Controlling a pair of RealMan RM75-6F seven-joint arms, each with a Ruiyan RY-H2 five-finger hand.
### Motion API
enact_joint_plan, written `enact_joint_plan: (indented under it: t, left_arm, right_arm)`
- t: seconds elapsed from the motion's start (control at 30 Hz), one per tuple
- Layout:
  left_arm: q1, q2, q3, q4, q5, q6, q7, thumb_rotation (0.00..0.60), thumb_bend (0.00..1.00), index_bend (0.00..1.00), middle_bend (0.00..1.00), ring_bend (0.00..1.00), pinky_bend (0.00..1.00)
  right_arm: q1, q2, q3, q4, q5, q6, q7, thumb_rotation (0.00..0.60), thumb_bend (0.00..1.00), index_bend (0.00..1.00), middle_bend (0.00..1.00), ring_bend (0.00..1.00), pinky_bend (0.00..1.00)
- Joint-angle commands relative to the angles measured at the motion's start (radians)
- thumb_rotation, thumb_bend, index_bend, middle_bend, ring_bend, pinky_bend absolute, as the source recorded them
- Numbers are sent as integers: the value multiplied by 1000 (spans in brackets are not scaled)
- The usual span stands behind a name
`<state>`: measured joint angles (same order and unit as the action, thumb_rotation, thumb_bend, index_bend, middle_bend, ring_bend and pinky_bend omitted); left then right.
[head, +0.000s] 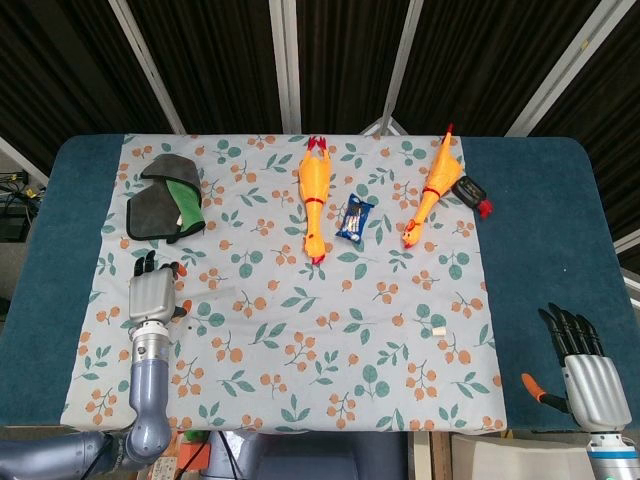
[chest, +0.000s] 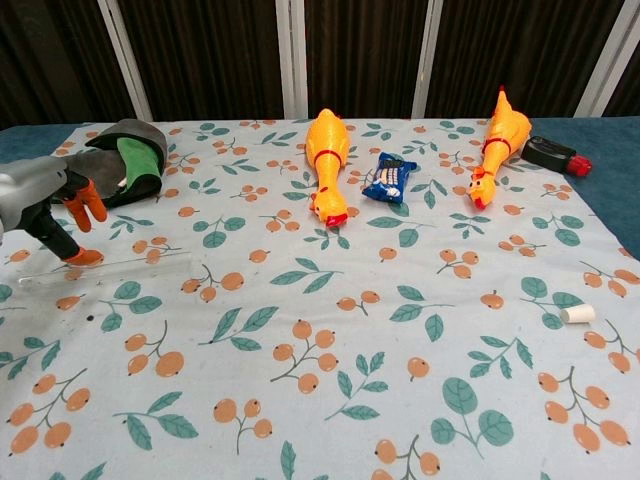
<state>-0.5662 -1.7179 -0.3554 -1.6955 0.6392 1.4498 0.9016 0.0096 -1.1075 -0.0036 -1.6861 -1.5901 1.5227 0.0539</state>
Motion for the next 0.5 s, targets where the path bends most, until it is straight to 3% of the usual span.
enact_joint_plan:
  t: [0.03,0.5]
  left_arm:
    - [-19,-25,6,31,-15,9,13,600,363,388,379,0,0]
    - [-33,-64,27,119,-52,-6,5,600,372,450,403,5,0]
  right_arm:
    - [0,0,0,0,0,0,0,600,284,0,0,0,0]
    - [-1,0,0,-3,0,0,0,600,284,0,0,0,0]
